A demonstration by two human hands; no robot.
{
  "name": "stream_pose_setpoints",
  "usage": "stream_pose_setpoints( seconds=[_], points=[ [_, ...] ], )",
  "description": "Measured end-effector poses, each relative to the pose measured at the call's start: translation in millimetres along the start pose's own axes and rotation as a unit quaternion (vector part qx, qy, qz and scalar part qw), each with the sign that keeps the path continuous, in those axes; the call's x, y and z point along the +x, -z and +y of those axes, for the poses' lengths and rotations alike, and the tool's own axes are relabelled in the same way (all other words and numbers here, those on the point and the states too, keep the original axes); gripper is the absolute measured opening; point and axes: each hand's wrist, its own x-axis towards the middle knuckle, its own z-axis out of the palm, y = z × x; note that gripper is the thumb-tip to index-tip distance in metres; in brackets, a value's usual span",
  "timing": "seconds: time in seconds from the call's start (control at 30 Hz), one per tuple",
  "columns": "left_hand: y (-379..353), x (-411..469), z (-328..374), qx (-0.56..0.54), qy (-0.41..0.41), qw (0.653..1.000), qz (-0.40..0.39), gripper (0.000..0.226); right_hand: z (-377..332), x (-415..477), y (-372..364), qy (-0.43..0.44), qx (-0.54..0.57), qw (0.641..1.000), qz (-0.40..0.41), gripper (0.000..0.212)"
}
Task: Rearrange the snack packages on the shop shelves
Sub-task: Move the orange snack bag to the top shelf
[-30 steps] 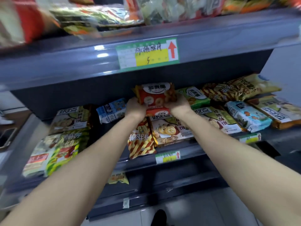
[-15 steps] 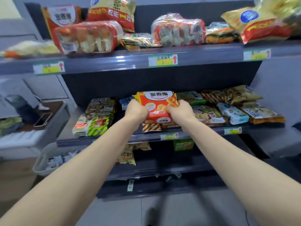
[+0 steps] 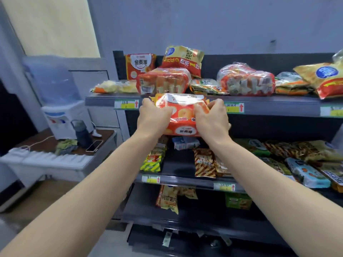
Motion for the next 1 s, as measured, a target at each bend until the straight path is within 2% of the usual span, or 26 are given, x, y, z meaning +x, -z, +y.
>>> stream_pose_setpoints(
  seconds=[0.17, 0.27, 0.4, 0.53, 0.67, 0.8, 1.0],
  points=[
    [42.4, 41.3, 19.5, -0.059, -0.079, 0.993, 0.058, 0.029, -55.4, 24.3, -32.5, 0.082, 0.077, 0.994, 0.012, 0.047],
    [66.7, 72.3, 28.7, -0.066, -0.113, 0.988, 0.079, 0.023, -84.2, 46.1, -56.7, 0.115, 0.090, 0.989, 0.015, 0.043],
    [98.0, 133.2, 40.4, -0.063, -0.155, 0.982, 0.088, 0.023, -122.4, 83.6, -95.4, 0.127, 0.076, 0.989, -0.011, 0.058],
    [115.0, 203.8, 39.7, -0.034, -0.165, 0.980, 0.108, 0.025, -151.3, 129.8, -142.9, 0.106, 0.041, 0.993, -0.029, 0.054],
    [125.5, 269.1, 29.1, -0.006, -0.165, 0.979, 0.119, 0.027, -165.2, 177.0, -185.3, 0.062, 0.082, 0.992, -0.074, 0.046],
    [130.1, 326.1, 15.8, 0.033, -0.165, 0.981, 0.101, 0.029, -169.8, 209.4, -208.9, 0.024, 0.096, 0.988, -0.119, 0.011],
    [118.9, 385.1, -10.6, 0.041, -0.140, 0.989, 0.038, 0.029, -169.8, 231.7, -230.4, -0.021, -0.016, 0.982, -0.189, 0.022]
  ],
)
